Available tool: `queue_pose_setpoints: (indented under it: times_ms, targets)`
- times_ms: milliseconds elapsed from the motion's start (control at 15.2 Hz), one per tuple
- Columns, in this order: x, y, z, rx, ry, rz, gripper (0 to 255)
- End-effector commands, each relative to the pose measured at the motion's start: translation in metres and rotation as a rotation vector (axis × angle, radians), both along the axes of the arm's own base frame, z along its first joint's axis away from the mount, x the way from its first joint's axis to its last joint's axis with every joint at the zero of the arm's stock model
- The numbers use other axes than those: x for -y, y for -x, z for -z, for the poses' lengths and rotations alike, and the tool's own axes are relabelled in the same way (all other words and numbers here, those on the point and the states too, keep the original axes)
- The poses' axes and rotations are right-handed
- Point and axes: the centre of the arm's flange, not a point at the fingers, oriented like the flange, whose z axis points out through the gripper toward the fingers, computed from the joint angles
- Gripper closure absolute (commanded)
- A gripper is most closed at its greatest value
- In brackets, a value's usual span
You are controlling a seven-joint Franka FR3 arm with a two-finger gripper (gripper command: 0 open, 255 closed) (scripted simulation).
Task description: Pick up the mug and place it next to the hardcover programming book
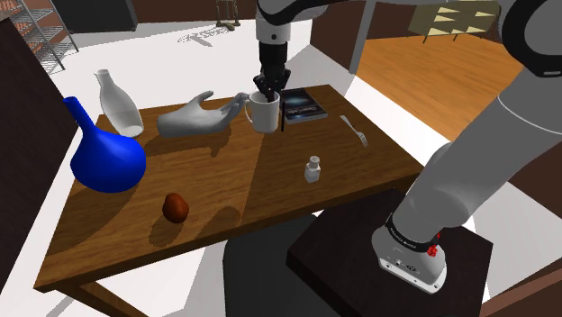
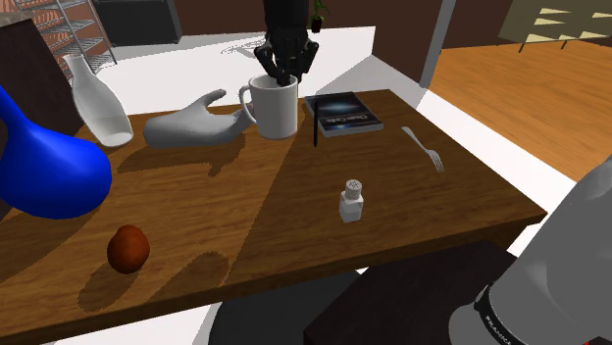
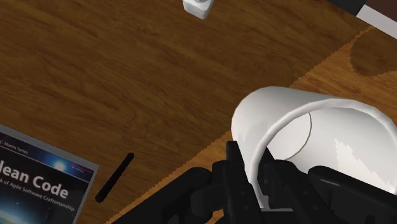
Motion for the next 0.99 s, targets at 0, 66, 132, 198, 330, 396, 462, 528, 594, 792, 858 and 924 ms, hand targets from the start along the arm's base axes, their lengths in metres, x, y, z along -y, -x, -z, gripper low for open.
queue_pose_setpoints:
  times_ms: [0,66,132,198,330,396,462,528,594,792,858,924]
  targets:
    - [0.025,-0.002,-0.003,0.001,0.0,-0.001,255]
    - [0.038,-0.003,-0.003,0.001,0.0,-0.001,255]
    - [0.051,-0.003,-0.003,0.001,0.0,-0.001,255]
    - [0.064,-0.003,-0.003,0.001,0.0,-0.001,255]
    - [0.091,-0.003,-0.003,0.001,0.0,-0.001,255]
    - [0.104,-0.003,-0.003,0.001,0.0,-0.001,255]
    - [0.117,-0.003,-0.003,0.001,0.0,-0.001,255]
    - [0.13,-0.004,-0.003,0.001,0.0,-0.001,255]
    - [0.143,-0.004,-0.003,0.001,0.0,-0.001,255]
    - [0.183,-0.004,-0.003,0.001,0.0,-0.001,255]
    - [0.196,-0.004,-0.003,0.001,0.0,-0.001,255]
    - [0.209,-0.004,-0.003,0.001,0.0,-0.001,255]
